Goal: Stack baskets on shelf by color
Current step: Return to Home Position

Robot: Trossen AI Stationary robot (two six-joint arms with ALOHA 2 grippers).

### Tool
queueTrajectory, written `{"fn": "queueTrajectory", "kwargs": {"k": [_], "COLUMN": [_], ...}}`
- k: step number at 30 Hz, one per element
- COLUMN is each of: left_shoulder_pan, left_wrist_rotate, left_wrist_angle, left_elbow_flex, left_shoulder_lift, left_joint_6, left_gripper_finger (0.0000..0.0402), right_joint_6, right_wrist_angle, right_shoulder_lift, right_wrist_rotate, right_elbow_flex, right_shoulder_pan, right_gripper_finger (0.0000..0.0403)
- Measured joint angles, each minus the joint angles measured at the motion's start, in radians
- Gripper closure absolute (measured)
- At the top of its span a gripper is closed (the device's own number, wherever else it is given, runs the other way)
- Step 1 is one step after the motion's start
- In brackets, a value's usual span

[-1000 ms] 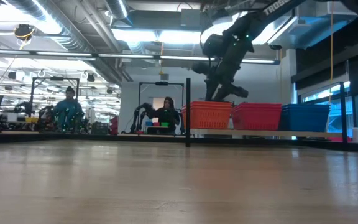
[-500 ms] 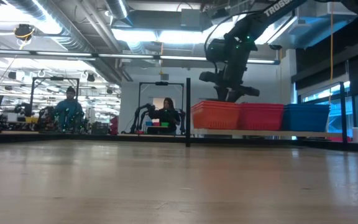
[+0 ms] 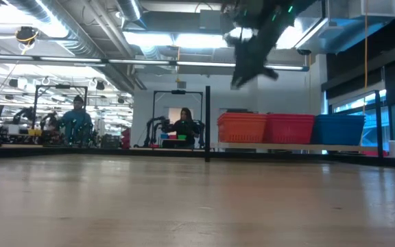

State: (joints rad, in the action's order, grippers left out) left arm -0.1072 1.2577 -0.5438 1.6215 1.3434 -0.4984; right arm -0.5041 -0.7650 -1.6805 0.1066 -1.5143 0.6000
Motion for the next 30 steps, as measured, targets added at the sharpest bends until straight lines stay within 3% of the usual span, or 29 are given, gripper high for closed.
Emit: {"fn": "queueTrajectory", "kwargs": {"k": [3, 6, 13, 20, 25, 30], "left_shoulder_pan": [-0.005, -0.022, -0.017, -0.005, -0.004, -0.005], "left_wrist_rotate": [0.038, -0.055, -0.556, -0.922, -1.011, -0.994], "left_wrist_angle": [-0.017, -0.088, -0.41, -0.569, -0.613, -0.627], "left_elbow_flex": [0.0, 0.001, 0.001, 0.001, 0.001, 0.001], "left_shoulder_lift": [-0.014, -0.052, -0.202, -0.342, -0.433, -0.517], "left_joint_6": [0.007, 0.101, 0.514, 0.547, 0.578, 0.575], "left_gripper_finger": [0.0319, 0.0319, 0.0319, 0.0319, 0.0342, 0.0395], "right_joint_6": [0.08, 0.185, 0.356, 0.43, 0.496, 0.545], "right_wrist_angle": [0.004, 0.014, 0.018, -0.023, -0.157, -0.279], "right_shoulder_lift": [0.104, 0.234, 0.53, 0.769, 0.888, 0.983], "right_wrist_rotate": [0.0, 0.0, 0.056, 0.157, 0.146, 0.107], "right_elbow_flex": [0.0, 0.0, -0.001, -0.001, -0.002, -0.002], "right_shoulder_pan": [-0.041, -0.091, -0.23, -0.317, -0.337, -0.337], "right_gripper_finger": [0.0322, 0.0322, 0.0322, 0.0335, 0.039, 0.0399]}}
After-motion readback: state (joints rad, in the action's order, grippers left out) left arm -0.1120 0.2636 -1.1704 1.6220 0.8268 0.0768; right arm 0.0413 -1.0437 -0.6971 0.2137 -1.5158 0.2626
